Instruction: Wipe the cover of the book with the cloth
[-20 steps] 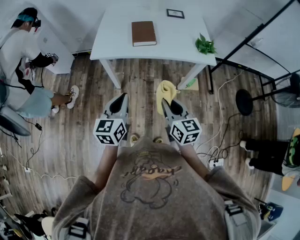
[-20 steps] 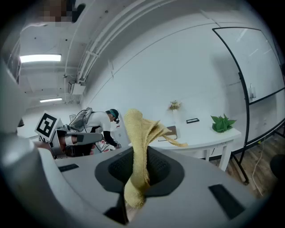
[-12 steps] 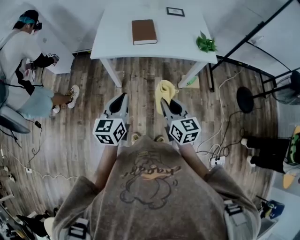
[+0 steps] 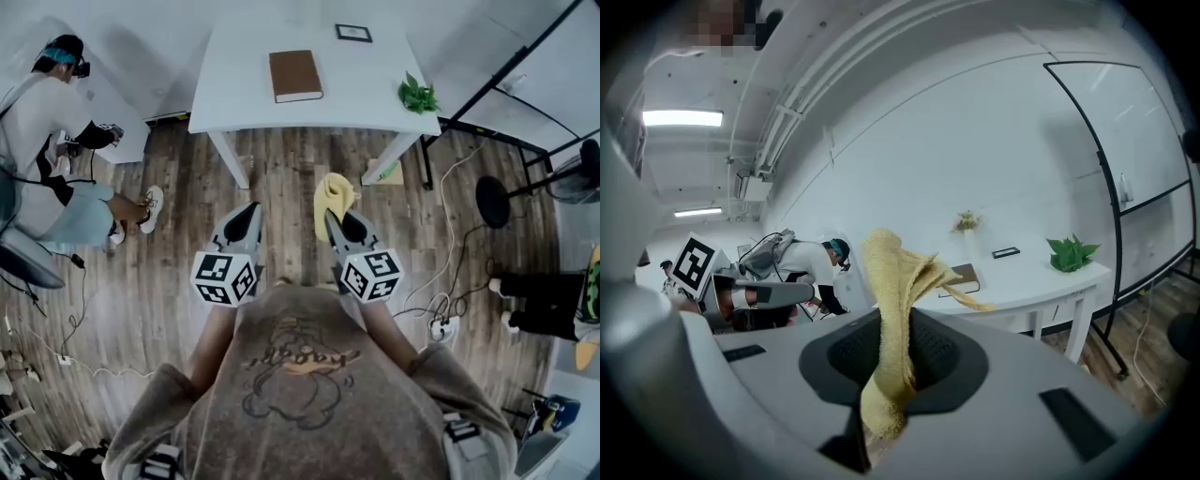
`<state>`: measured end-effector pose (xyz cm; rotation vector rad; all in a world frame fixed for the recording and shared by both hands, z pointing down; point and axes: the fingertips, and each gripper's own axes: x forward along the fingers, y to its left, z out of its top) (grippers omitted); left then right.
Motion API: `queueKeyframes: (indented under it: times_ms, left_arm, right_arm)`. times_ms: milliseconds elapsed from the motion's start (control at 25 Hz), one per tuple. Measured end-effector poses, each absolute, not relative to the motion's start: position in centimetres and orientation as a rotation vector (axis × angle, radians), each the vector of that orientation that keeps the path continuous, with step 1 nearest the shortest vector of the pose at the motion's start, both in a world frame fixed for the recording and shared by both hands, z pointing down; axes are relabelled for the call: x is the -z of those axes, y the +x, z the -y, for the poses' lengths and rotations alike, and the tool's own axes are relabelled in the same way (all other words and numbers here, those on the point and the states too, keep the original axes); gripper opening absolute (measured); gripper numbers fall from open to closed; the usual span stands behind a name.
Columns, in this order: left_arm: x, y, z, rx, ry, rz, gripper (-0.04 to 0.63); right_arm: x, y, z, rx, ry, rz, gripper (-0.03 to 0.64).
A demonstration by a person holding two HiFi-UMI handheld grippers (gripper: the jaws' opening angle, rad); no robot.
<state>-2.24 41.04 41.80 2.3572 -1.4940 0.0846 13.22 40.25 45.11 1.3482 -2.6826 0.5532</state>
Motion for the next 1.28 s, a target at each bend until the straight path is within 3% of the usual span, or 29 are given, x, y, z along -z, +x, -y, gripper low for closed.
queueKeyframes:
  times_ms: [600,1280]
  left_arm:
    - [-43.5,-4.4,-35.1,-0.053,2.42,1.398,0.004]
    - [-43.4,-5.4,-15.9,-0.068,2.392,1.424,0.003]
  right_arm:
    - [-46.9,9.9,-35.6,-0.56,1.371,2.669,0.063]
    - [-47.1,8.9,-13.8,-0.572,1.3,2.681,0.063]
